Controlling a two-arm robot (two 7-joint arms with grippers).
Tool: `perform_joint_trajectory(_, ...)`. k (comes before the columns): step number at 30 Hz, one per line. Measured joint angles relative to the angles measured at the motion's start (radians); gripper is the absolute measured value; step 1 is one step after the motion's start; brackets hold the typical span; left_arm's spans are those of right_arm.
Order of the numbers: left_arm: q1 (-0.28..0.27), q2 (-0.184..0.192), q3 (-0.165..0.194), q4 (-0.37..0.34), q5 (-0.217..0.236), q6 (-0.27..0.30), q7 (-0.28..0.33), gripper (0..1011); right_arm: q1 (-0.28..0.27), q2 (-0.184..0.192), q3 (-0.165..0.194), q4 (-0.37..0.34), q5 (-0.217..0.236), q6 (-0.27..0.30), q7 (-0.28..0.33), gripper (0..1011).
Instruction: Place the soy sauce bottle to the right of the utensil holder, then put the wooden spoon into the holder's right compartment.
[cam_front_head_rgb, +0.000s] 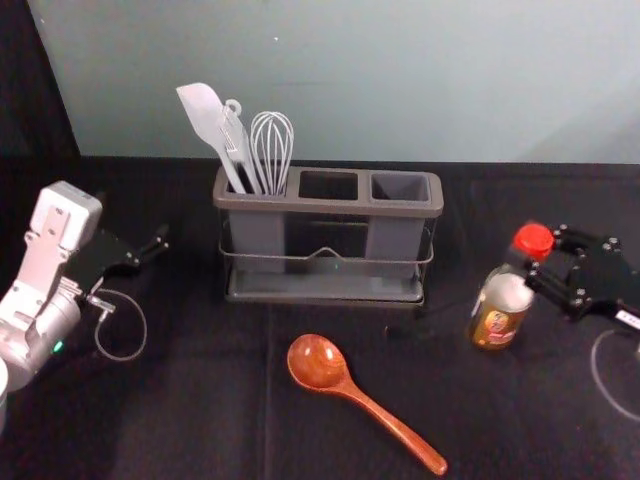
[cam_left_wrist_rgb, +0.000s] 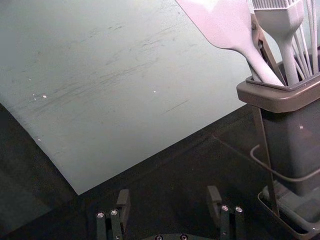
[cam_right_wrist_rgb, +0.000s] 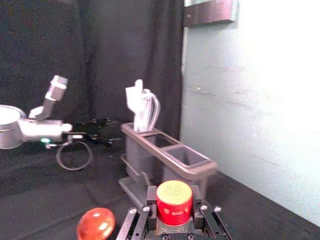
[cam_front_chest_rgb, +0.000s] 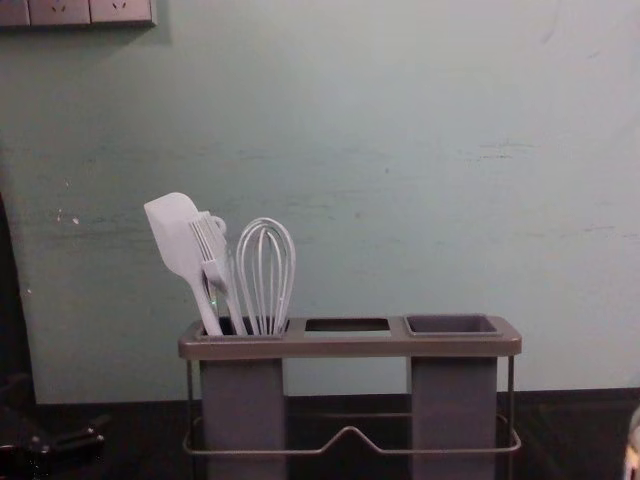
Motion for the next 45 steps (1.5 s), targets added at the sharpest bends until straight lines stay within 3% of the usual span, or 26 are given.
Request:
perform_joint_trajectory(6, 0.000, 0.000, 0.000, 0.000, 0.000, 0.000, 0.000, 1005, 0.024, -0.014, 0.012, 0.046, -0.030, -0.004, -0.013, 384)
perform_joint_trajectory(15, 0.000, 0.000, 0.000, 0.000, 0.000, 0.000, 0.000, 1005, 0.124, -0.084, -0.014, 0.152, -0.093, -0.001, -0.018, 384)
perform_joint_trajectory(28, 0.000, 0.000, 0.000, 0.000, 0.000, 0.000, 0.000, 1005, 0.237, -0.177, -0.057, 0.273, -0.124, 0.019, -0.016, 384)
perform_joint_trajectory(45, 0.000, 0.000, 0.000, 0.000, 0.000, 0.000, 0.000, 1005, 0.302, -0.227, -0.083, 0.337, -0.136, 0.042, -0.015, 384)
